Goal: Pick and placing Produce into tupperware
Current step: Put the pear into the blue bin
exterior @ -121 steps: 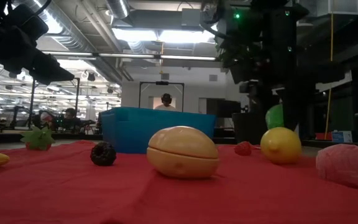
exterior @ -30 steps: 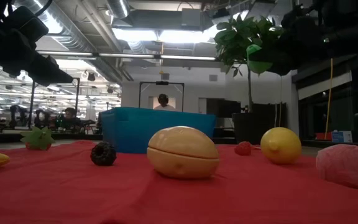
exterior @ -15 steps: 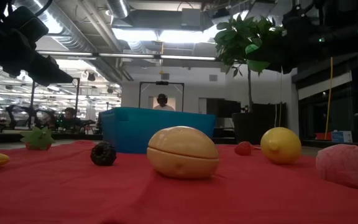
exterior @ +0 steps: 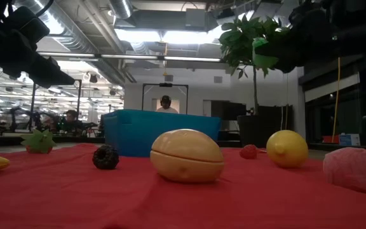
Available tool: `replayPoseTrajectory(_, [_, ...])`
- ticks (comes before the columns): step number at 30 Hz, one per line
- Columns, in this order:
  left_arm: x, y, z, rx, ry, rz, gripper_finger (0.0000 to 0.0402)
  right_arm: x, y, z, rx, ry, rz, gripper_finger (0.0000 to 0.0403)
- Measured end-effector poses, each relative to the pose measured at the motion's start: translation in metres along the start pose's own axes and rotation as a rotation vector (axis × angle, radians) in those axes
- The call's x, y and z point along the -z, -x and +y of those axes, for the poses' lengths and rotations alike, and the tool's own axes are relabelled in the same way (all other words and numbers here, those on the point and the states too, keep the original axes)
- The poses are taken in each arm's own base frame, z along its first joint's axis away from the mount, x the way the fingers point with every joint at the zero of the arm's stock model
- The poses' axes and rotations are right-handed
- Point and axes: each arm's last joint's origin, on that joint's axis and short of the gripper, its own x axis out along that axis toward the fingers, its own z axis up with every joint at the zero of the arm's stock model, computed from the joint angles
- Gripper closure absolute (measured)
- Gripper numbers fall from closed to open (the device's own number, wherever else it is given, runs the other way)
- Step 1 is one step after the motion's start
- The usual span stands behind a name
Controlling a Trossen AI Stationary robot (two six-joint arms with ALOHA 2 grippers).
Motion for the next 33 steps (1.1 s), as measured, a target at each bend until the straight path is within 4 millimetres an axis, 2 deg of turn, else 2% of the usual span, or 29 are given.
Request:
replayPoseTrajectory(9, [0.0, 0.0, 0.0, 0.0, 0.0, -0.001, 0.0147, -0.005, -0.002, 0.001, -0.029, -0.016, -0.017, 0.017])
replayPoseTrajectory(15, [0.0, 0.0, 0.0, 0.0, 0.0, -0.001, 0.0147, -0.013, -0.016, 0.0, -0.02, -0.024, 0.001, 0.017])
replayPoseTrajectory(19, [0.0, 0.0, 0.0, 0.0, 0.0, 0.0, 0.0147, -0.012, -0.037, -0.003, -0.042, -0.025, 0.063, 0.017])
replayPoseTrajectory(25, [0.0, 0.0, 0.0, -0.001, 0.0, 0.0, 0.0147, -0.015, -0.081, -0.007, -0.141, 0.014, 0.175, 0.017])
replayPoseTrajectory(30, [0.0, 0.0, 0.0, 0.0, -0.003, 0.001, 0.0147, -0.026, -0.112, -0.013, -0.14, 0.038, 0.269, 0.017])
replayPoseTrajectory(33, [0.0, 0.0, 0.0, -0.001, -0.025, 0.001, 0.0147, -0.036, -0.128, -0.013, -0.2, 0.066, 0.282, 0.017])
